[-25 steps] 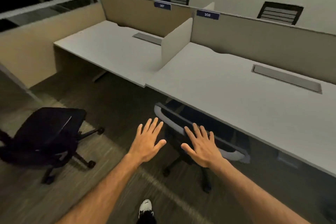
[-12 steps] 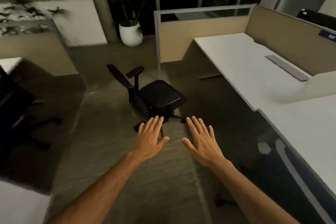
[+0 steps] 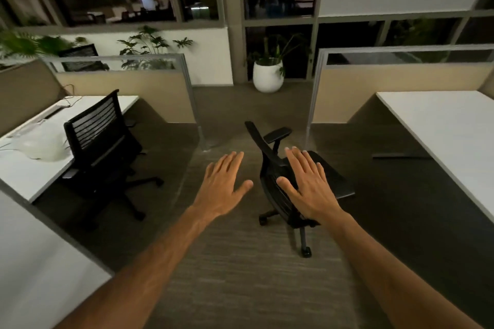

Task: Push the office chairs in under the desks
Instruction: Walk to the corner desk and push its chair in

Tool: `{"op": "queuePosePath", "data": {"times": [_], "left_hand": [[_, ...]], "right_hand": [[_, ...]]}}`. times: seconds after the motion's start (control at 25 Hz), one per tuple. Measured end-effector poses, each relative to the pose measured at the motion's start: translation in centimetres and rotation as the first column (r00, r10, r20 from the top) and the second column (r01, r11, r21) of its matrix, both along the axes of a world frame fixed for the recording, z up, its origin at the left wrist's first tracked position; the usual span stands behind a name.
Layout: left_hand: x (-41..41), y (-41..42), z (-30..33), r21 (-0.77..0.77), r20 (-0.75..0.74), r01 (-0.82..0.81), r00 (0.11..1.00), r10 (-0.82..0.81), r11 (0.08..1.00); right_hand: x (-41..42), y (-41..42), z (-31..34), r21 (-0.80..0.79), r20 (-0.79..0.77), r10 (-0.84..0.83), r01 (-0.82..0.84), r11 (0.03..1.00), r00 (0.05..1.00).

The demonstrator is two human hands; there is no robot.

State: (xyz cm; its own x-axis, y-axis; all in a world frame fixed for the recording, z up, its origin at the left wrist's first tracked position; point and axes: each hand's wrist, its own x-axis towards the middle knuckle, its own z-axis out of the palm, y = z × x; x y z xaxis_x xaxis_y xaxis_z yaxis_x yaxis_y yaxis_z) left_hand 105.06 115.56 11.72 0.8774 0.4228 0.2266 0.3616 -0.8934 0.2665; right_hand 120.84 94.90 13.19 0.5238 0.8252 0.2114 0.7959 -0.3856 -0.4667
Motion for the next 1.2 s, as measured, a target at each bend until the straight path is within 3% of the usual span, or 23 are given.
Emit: {"op": "queuePosePath", "data": {"times": [0.36,0.64,0.76,0.96,1.2], "left_hand": [[5.9,14.4,-3.0,-0.040,-0.056,-0.076,0.996,0.074,0.996],[12.4,27.4,-1.0,0.009,-0.024,-0.146,0.989,0.146,0.989],[15.7,31.5,-1.0,-0.040,-0.032,-0.159,0.987,0.158,0.986],[22.2,36.7,-2.5,-0.080,-0.097,-0.047,0.995,0.039,0.996],[30.8,42.8,-4.2,-0.113,-0.134,0.181,0.971,-0.196,0.977]], "right_hand": [[7.5,16.9,-3.6,-0.057,-0.016,0.087,-0.087,0.995,0.996],[15.5,30.7,-2.6,-0.036,-0.013,0.163,-0.163,0.986,0.987],[18.7,34.8,-2.4,-0.017,-0.047,0.156,-0.156,0.988,0.987],[23.8,38.8,-4.5,-0.048,-0.067,0.066,-0.069,0.996,0.996],[28.0,41.0,-7.4,-0.130,-0.115,-0.164,0.149,0.980,0.980]]}}
